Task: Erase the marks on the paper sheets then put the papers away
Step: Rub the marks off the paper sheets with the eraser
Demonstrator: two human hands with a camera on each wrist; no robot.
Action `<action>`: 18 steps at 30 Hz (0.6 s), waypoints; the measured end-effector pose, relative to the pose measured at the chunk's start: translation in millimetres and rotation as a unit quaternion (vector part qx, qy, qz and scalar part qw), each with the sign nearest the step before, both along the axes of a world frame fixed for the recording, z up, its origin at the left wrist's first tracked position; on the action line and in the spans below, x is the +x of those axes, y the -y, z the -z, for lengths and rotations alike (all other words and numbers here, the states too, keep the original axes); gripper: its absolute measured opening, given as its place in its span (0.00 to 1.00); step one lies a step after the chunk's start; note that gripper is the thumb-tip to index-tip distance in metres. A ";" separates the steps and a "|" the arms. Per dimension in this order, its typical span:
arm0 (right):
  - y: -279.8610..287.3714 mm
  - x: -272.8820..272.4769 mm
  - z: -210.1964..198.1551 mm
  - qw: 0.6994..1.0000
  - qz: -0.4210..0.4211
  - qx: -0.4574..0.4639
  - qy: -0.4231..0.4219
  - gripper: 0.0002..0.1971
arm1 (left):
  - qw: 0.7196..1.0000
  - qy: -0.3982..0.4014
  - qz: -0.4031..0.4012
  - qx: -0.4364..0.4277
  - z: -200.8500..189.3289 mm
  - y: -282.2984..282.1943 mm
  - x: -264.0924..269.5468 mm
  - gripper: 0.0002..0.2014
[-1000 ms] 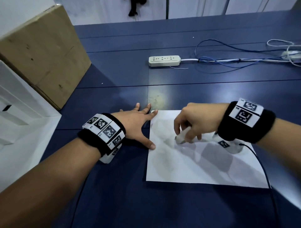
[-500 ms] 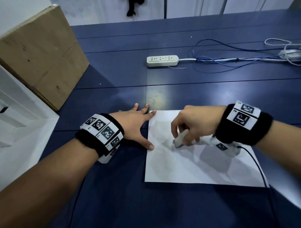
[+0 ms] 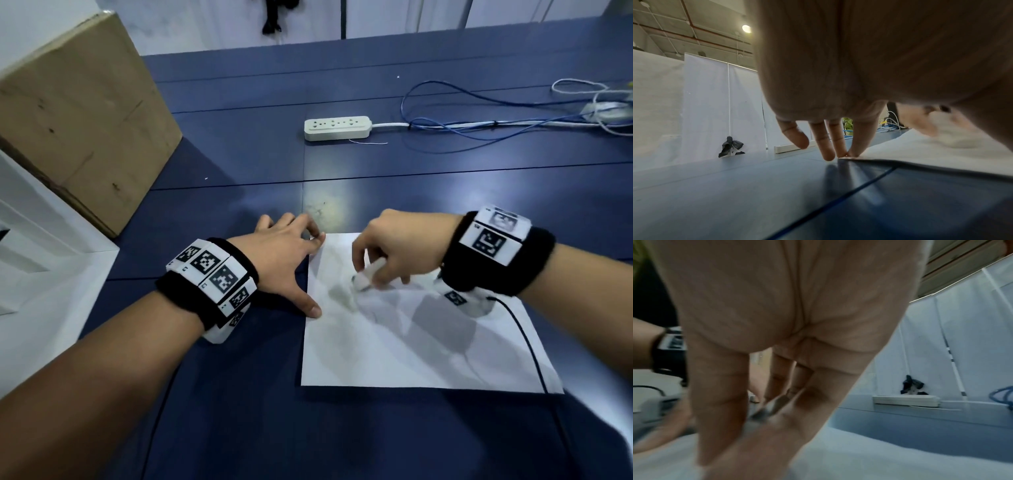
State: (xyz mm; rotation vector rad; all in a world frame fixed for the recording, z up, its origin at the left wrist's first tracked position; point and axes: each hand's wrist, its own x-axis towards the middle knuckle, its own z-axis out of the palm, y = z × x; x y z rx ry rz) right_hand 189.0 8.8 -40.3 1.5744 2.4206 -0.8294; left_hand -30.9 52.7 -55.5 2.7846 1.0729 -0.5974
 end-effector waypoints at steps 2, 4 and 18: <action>-16.2 4.0 2.4 0.998 0.051 0.044 -0.006 0.07 | 1.000 0.013 -0.006 -0.008 -1.0 1.0 0.4 0.63; -25.9 9.0 5.3 0.994 0.083 0.073 -0.016 0.06 | 1.000 0.022 -0.013 -0.017 -2.1 2.1 1.0 0.62; -31.1 12.4 -0.6 0.994 0.090 0.067 -0.018 0.07 | 0.999 -0.009 -0.040 -0.010 -2.7 7.4 8.3 0.53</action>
